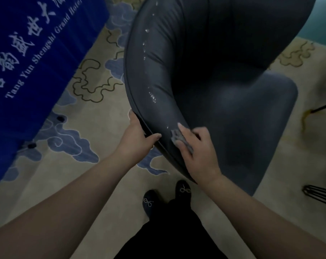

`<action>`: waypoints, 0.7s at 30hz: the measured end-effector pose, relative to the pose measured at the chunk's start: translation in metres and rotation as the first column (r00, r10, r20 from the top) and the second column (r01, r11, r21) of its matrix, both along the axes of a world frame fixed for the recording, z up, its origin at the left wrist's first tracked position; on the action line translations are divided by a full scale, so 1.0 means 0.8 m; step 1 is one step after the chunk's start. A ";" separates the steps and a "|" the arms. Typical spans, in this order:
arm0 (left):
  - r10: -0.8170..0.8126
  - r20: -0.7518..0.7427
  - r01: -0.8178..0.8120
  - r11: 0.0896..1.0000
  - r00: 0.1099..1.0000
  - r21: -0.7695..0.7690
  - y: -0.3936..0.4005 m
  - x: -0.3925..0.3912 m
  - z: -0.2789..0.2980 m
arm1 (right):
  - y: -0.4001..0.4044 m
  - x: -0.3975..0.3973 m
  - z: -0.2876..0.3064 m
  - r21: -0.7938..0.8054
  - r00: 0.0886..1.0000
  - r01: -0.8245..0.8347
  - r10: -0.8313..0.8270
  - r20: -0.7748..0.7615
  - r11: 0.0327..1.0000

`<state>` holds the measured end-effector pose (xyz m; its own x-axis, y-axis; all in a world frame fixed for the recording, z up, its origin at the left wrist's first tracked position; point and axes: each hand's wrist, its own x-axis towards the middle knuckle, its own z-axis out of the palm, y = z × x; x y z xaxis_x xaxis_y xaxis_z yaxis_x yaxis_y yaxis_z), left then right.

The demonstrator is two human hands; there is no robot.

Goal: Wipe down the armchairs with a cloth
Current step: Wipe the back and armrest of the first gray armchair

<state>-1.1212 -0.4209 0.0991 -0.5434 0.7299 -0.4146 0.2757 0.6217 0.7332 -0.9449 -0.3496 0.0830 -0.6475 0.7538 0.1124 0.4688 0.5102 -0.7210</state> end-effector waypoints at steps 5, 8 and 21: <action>0.055 0.112 -0.062 0.996 0.992 0.060 -0.008 -0.002 -0.006 | 0.024 -0.044 -0.002 -0.009 0.999 -0.037 0.037 -0.027 0.999; 0.060 0.150 -0.070 0.996 0.987 0.059 -0.008 -0.006 -0.003 | 0.018 -0.009 -0.006 0.006 0.995 -0.094 0.094 -0.029 0.996; 0.089 0.096 -0.094 0.994 0.991 0.051 0.017 -0.043 0.008 | 0.078 -0.102 -0.014 0.018 0.984 -0.143 0.144 -0.109 0.990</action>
<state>-1.1554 -0.4076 0.1052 -0.5697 0.7020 -0.4273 0.1477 0.5989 0.7871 -1.0263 -0.2869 0.0720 -0.7325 0.6521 0.1955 0.3085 0.5740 -0.7586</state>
